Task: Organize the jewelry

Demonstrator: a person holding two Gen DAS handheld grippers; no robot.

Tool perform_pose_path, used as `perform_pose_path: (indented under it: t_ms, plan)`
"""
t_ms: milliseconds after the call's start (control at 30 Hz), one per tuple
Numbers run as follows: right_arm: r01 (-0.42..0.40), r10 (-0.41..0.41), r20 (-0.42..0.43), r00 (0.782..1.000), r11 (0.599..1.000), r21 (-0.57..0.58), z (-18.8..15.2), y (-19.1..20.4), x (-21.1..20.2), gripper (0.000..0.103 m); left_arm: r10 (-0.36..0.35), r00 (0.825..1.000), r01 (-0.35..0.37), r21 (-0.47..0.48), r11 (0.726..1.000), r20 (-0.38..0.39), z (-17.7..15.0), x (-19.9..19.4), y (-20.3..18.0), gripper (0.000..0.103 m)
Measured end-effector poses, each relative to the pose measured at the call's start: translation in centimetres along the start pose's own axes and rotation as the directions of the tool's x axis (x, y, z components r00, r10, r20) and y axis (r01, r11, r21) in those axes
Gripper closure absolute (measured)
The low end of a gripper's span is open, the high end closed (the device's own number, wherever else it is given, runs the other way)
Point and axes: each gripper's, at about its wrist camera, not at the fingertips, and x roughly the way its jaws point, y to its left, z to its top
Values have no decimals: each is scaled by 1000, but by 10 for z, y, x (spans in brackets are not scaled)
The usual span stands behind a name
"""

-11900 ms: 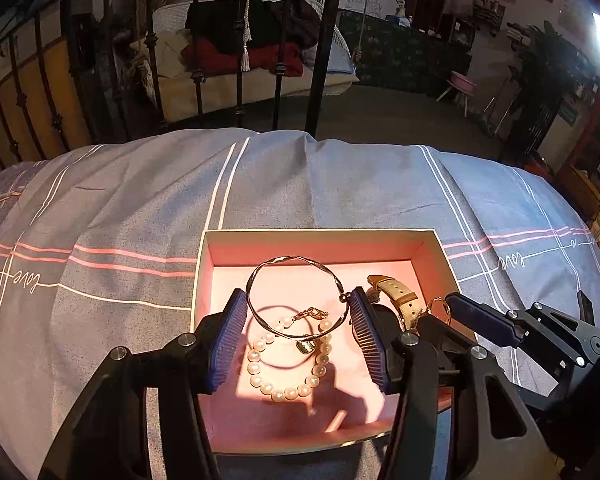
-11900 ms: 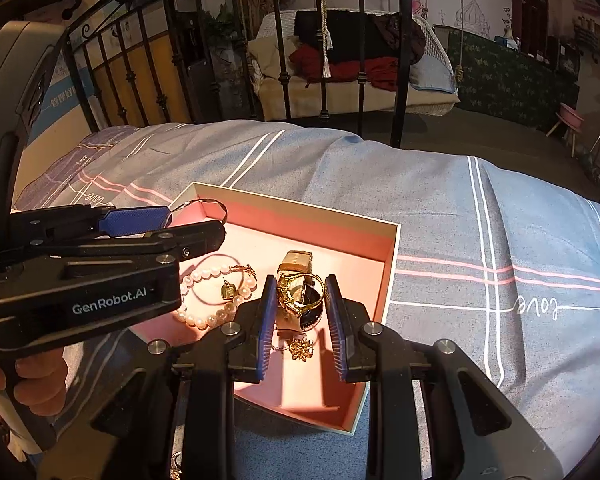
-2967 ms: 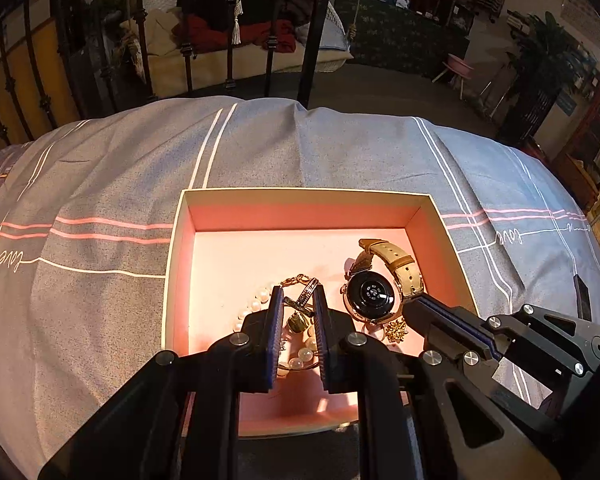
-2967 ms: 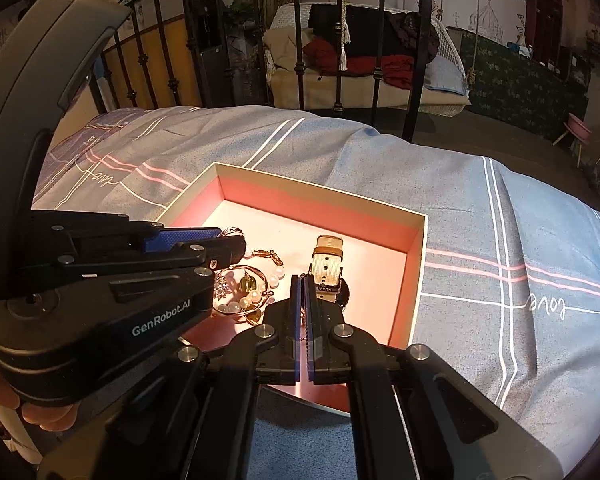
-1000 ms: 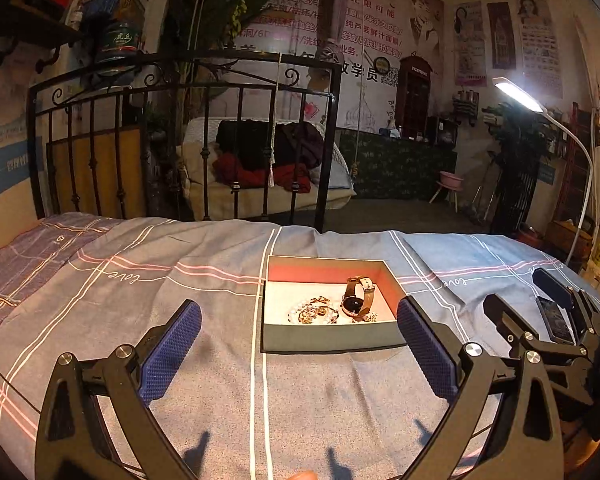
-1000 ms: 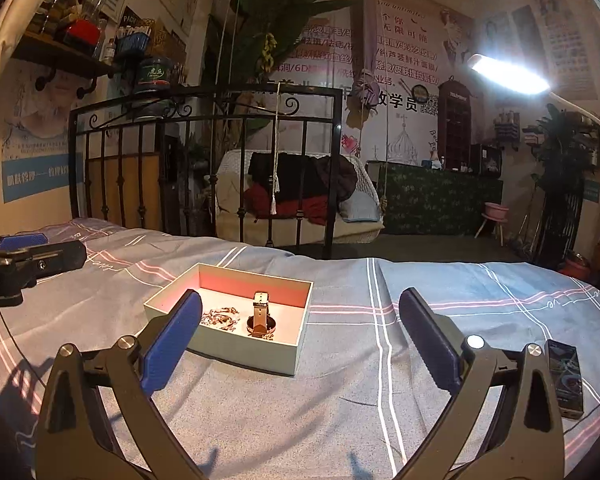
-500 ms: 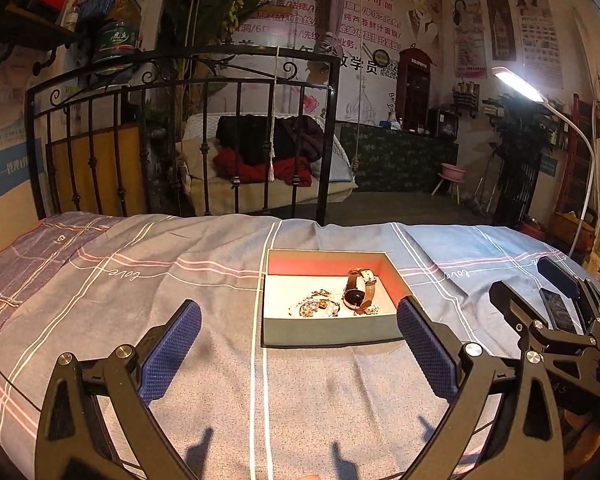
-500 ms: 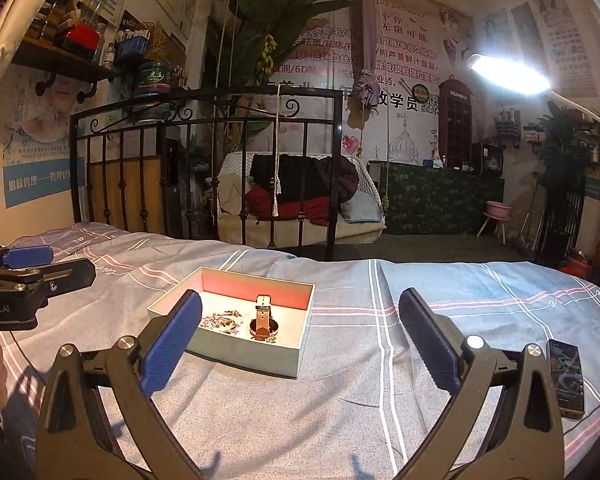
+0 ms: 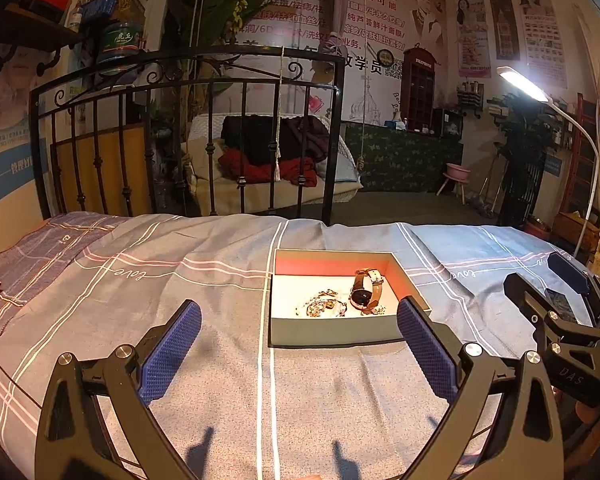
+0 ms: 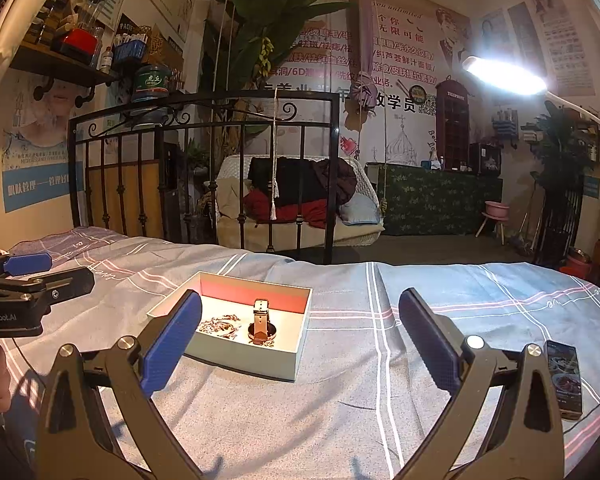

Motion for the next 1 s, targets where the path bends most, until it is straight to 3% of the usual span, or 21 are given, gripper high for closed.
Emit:
perform_pose_path:
  t_ms: [1000]
  plan:
    - [-12, 12, -3, 1000, 1000, 5, 2, 5, 0, 6, 37, 999, -37, -9, 999, -1, 1, -2, 5, 7]
